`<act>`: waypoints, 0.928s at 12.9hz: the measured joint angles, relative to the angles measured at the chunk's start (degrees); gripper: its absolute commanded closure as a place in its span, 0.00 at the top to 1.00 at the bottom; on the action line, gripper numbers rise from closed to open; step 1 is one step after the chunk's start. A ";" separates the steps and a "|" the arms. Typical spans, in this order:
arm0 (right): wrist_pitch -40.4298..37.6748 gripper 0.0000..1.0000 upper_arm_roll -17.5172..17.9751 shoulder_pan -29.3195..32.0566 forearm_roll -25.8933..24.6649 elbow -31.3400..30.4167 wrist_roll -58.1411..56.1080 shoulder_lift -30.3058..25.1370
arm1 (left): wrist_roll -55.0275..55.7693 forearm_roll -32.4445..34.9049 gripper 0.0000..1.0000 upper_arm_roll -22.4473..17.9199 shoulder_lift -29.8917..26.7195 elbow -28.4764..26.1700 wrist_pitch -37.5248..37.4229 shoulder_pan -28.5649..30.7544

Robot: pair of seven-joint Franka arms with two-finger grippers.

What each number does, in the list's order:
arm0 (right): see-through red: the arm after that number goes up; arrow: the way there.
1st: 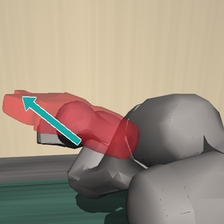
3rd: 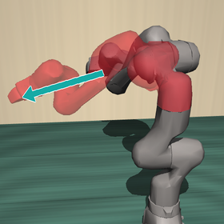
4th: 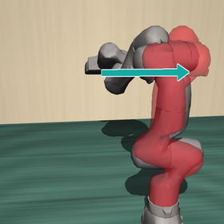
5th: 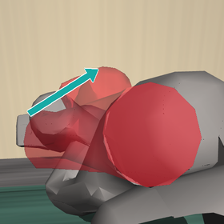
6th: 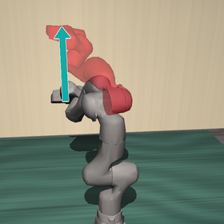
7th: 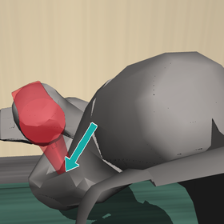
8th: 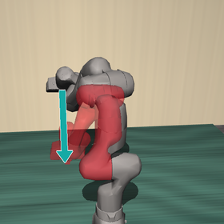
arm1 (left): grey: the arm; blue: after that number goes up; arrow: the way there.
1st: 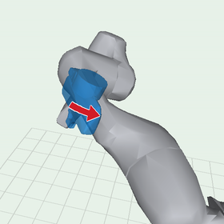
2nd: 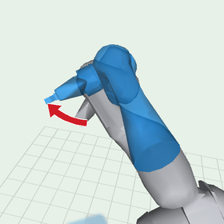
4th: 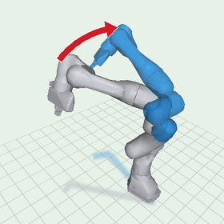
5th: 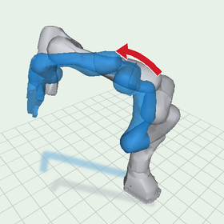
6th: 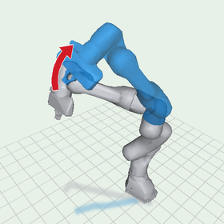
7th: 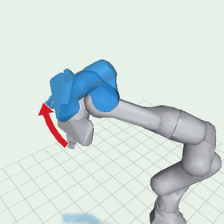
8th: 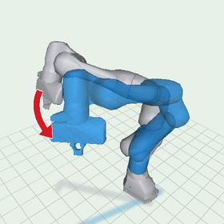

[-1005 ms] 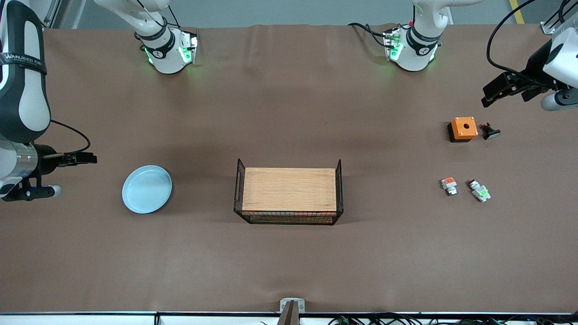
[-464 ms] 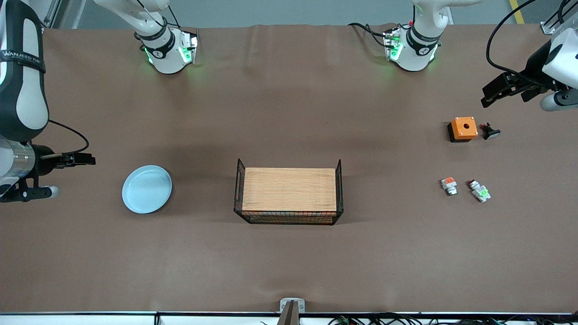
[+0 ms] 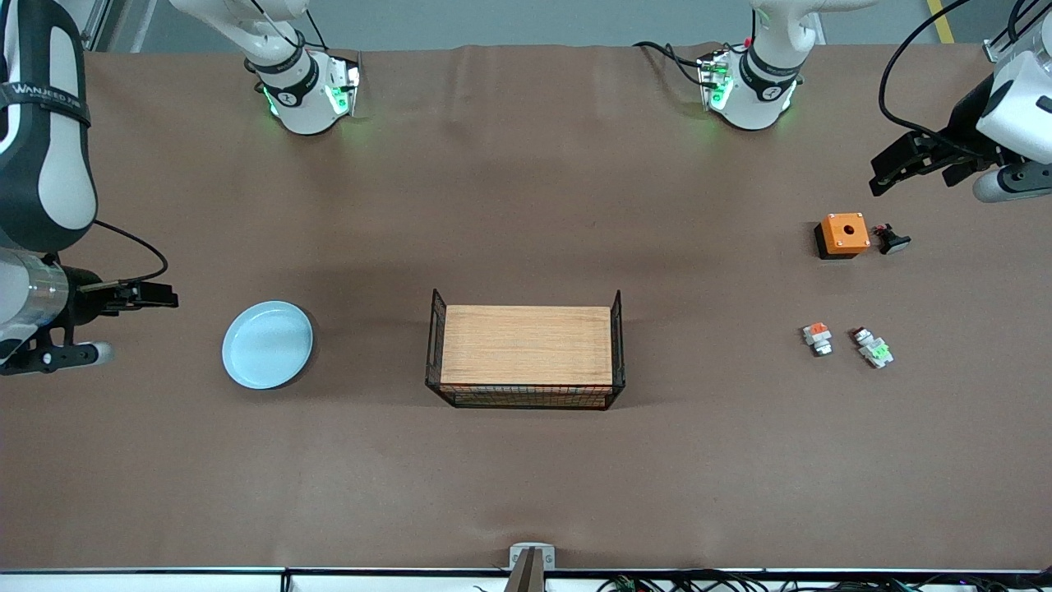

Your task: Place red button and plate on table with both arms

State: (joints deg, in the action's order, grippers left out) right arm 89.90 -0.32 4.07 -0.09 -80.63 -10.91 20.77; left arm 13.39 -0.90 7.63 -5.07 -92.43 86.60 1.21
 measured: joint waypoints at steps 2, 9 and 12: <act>-1.01 1.00 0.13 -1.08 0.09 1.75 7.49 -1.75 | 0.00 0.00 1.00 0.00 -1.04 -1.67 2.65 0.06; -4.76 1.00 0.41 -5.86 0.10 -3.74 18.26 -13.95 | 0.00 0.00 1.00 0.00 -4.29 -6.19 5.52 0.09; -4.21 1.00 0.30 -5.86 0.10 -7.01 18.57 -18.21 | 0.00 0.00 1.00 0.00 -4.29 -6.57 5.74 0.11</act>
State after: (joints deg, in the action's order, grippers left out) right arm 85.69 -0.02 -1.79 0.01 -87.63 7.66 2.56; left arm 13.39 -0.90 7.63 -9.36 -99.00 92.35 1.31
